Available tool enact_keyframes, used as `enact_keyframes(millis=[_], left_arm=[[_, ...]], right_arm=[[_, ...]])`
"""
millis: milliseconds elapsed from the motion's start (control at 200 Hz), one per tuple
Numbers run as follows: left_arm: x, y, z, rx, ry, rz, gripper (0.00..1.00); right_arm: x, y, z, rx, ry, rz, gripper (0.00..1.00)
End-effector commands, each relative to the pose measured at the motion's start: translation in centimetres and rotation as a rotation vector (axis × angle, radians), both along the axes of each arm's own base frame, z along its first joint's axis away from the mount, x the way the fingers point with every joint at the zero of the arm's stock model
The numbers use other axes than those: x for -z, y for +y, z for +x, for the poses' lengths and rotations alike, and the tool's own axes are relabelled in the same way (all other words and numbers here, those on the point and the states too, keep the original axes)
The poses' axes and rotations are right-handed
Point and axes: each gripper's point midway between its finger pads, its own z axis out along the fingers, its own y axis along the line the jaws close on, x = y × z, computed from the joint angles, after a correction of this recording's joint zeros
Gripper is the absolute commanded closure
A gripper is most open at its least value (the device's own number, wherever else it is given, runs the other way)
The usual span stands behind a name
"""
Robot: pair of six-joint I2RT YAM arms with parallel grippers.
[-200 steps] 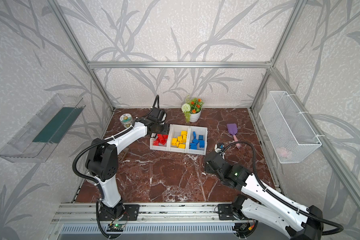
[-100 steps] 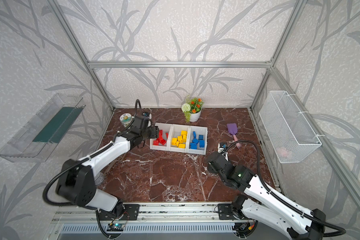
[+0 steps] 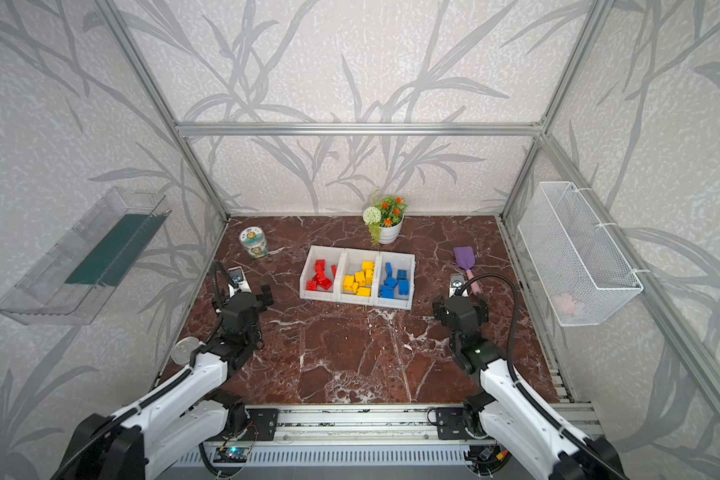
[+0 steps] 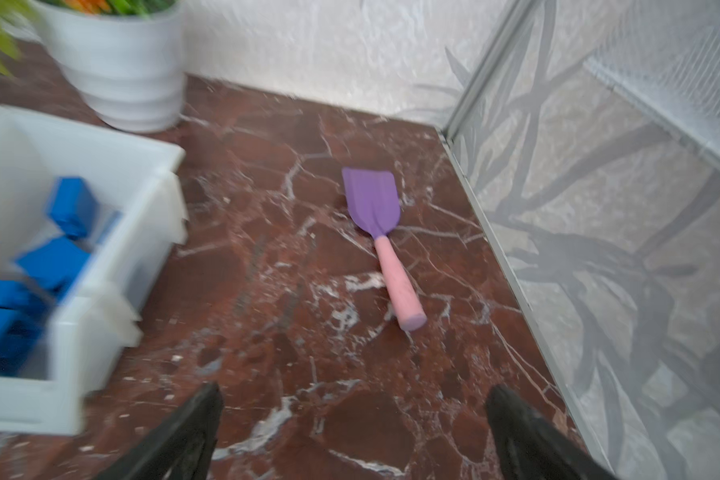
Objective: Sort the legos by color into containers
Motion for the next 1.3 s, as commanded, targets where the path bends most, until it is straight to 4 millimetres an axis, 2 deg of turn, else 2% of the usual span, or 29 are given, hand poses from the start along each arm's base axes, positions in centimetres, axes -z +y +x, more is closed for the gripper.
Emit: enact_keyframes(millis=[0,80,115,180,215,245,300,345,395,450,630,675,740,790,865,950,1050,1175,1295], left_arm=[[-1.2,1.3,1.6,-0.063,-0.094,-0.014,0.01],[0.6,2.1,3.3,-0.089,-0.092,-0.064,0.01],[1.4,2.3,4.1,-0.089,-0.068,-0.053,0.01],[1.5,2.5,5.7,-0.075,-0.061,-0.008,0.01],[2.2,2.2,6.7,-0.028,-0.041,-0.033,0.01],[3.5,1.7,7.3,0.027,0.009,-0.055,0.01],[3.8,1.7,8.3,0.082,-0.013,-0.084,0.01],[4.3,2.0,8.0,0.089,0.002,-0.136,0.01],[5.8,1.5,7.6,0.146,0.025,-0.17,0.01],[4.8,1.5,8.0,0.157,-0.047,-0.148,0.01],[4.9,1.5,8.0,0.157,-0.036,-0.151,0.01],[5.0,1.5,8.0,0.155,-0.035,-0.153,0.01],[4.9,1.5,8.0,0.157,-0.036,-0.152,0.01],[4.9,1.5,8.0,0.156,-0.038,-0.151,0.01],[4.9,1.5,8.0,0.158,-0.04,-0.149,0.01],[4.9,1.3,8.0,0.159,-0.036,-0.14,0.01],[4.9,1.2,8.1,0.163,-0.034,-0.136,0.01],[4.9,1.2,8.1,0.163,-0.035,-0.136,0.01],[5.0,1.2,8.0,0.163,-0.031,-0.136,0.01]], right_arm=[[-1.6,-0.5,2.9,-0.022,-0.135,0.073,0.01],[0.9,-1.5,4.1,-0.017,-0.132,0.134,0.01],[1.0,-2.0,4.9,-0.013,-0.162,0.142,0.01],[0.7,-2.0,5.9,-0.033,-0.181,0.141,0.01],[0.9,-2.0,6.5,-0.044,-0.164,0.17,0.01],[1.2,-2.0,7.0,-0.046,-0.144,0.19,0.01],[1.5,-1.4,8.0,-0.08,-0.107,0.205,0.01],[1.8,-0.7,8.5,-0.118,-0.074,0.209,0.01],[1.9,-0.1,9.0,-0.153,-0.058,0.214,0.01],[2.1,0.4,9.2,-0.182,-0.039,0.215,0.01],[2.0,0.5,8.9,-0.184,-0.057,0.223,0.01],[2.1,0.5,8.7,-0.189,-0.121,0.231,0.01],[3.5,1.0,8.4,-0.22,-0.176,0.222,0.01],[2.9,1.1,9.1,-0.222,-0.247,0.202,0.01],[3.7,1.4,9.3,-0.206,-0.094,0.196,0.01],[3.3,2.2,9.8,-0.231,-0.178,0.148,0.01],[3.8,2.0,9.6,-0.216,-0.089,0.155,0.01],[3.6,2.1,9.7,-0.224,-0.139,0.152,0.01],[3.6,2.2,9.7,-0.224,-0.115,0.154,0.01]])
